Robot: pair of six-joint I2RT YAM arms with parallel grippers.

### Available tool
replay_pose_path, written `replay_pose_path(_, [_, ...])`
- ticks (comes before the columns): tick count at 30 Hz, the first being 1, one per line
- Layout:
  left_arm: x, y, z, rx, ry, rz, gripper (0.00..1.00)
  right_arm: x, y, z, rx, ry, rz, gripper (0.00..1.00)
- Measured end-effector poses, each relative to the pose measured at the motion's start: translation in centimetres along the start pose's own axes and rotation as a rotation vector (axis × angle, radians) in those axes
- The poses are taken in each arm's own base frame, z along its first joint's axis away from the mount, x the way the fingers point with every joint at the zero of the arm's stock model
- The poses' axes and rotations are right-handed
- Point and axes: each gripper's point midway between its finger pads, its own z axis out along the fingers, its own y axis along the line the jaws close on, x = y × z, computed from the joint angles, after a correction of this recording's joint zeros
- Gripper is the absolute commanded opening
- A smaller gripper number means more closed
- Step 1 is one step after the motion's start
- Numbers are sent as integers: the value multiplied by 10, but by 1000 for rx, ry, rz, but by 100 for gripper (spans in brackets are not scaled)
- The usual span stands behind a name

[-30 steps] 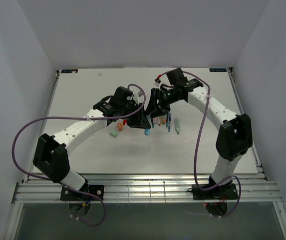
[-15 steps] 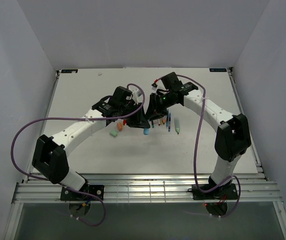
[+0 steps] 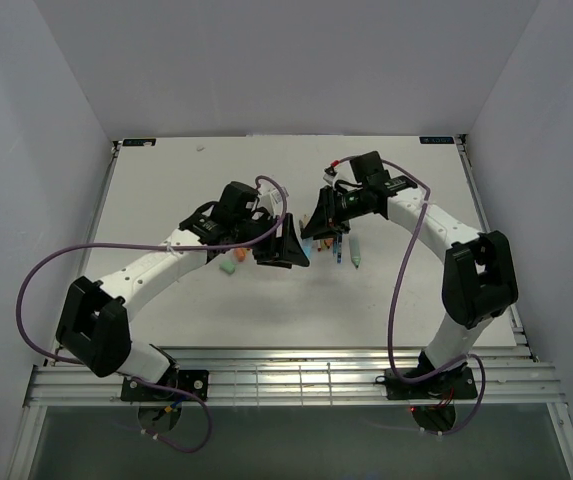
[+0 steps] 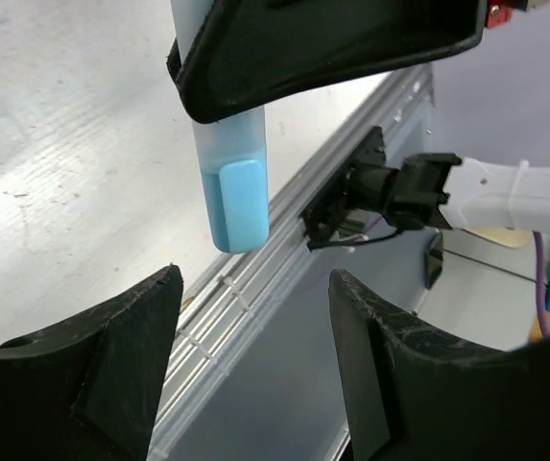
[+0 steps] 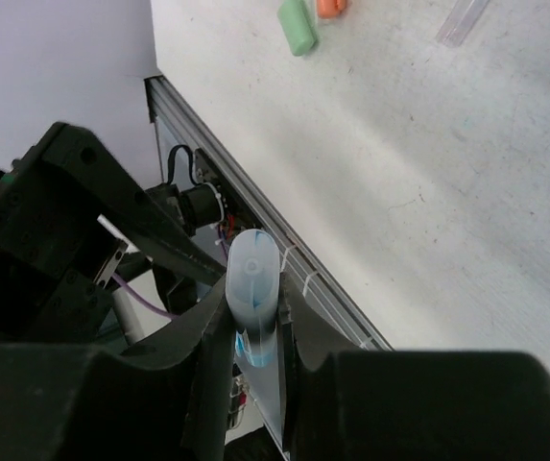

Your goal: Open the pen caps

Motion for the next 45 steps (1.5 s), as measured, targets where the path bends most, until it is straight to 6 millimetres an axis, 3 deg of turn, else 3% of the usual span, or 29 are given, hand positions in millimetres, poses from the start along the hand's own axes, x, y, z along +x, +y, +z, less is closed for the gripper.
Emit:
replay_pose_path(3, [7,-8,-1,95,12,-5,73,5,5,-6,-72,-8,-11,8])
replay_pose_path(9, [10,-30,-4,251,30,-4,72,25,36,-15,-276,-20,-68,8])
replay_pose_path(18, [6,-52,-8,371,54,12,57,16,57,-21,-367,-43,-127,8])
replay_pose_path(26, [5,-50,-9,407,49,-33,31,17,65,-25,-397,-48,-134,8])
replay_pose_path(30, [8,-49,-10,428,49,-53,6,18,64,-24,-403,-47,-123,8])
replay_pose_path(32, [9,-49,-11,438,48,-60,0,19,64,-23,-409,-44,-118,8])
replay_pose_path(45, [-1,-49,-17,468,-10,-82,0,5,72,-22,-471,-8,-111,8])
